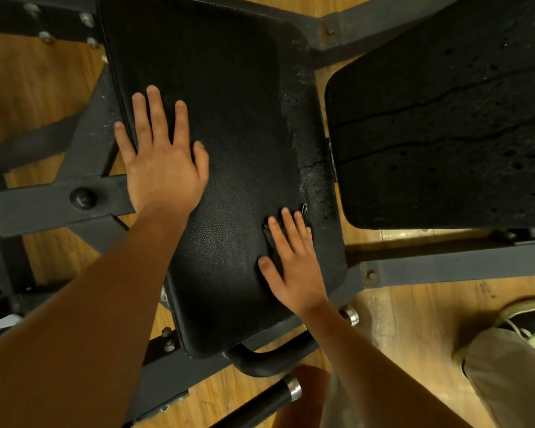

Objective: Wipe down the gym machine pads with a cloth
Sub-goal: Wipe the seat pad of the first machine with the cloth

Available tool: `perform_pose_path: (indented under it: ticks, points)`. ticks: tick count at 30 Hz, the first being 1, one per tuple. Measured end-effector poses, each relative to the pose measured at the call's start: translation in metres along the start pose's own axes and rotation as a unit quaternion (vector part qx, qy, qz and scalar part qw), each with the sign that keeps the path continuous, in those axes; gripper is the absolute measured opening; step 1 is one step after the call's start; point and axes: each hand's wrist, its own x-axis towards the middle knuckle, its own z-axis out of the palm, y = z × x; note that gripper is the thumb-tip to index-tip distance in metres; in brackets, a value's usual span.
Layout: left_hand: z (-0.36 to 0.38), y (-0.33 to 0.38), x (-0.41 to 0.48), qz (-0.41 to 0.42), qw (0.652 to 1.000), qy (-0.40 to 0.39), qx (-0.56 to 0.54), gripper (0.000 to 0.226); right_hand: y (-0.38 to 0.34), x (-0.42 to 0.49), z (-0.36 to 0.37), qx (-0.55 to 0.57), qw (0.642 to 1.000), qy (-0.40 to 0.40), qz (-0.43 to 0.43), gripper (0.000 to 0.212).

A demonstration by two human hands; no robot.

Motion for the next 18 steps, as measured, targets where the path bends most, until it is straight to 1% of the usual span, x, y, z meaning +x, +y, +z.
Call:
perform_pose_path:
  ticks: [3,8,10,13,18]
  points:
    - [0.001,0.000,-0.001,0.001,1.000,-0.001,0.001,0.061,0.015,-0.022,-0.002,0.006,0.999,-0.029,-0.038,0.069]
    - [-0.001,0.000,0.000,-0.001,1.000,-0.005,0.002,0.062,0.031,-0.022,-0.002,-0.042,0.995,-0.028,-0.088,0.066]
    - [-0.001,0.000,0.000,0.000,1.000,-0.005,0.003,0.062,0.030,-0.018,0.002,-0.049,0.995,-0.013,-0.085,0.063]
    - [-0.001,0.001,0.000,0.001,1.000,-0.007,0.003,0.062,0.020,-0.005,0.005,-0.030,0.997,0.006,-0.071,0.060]
    - [-0.001,0.001,-0.001,0.003,1.000,-0.008,0.009,0.062,-0.007,0.054,-0.008,-0.007,0.999,0.032,-0.034,0.057]
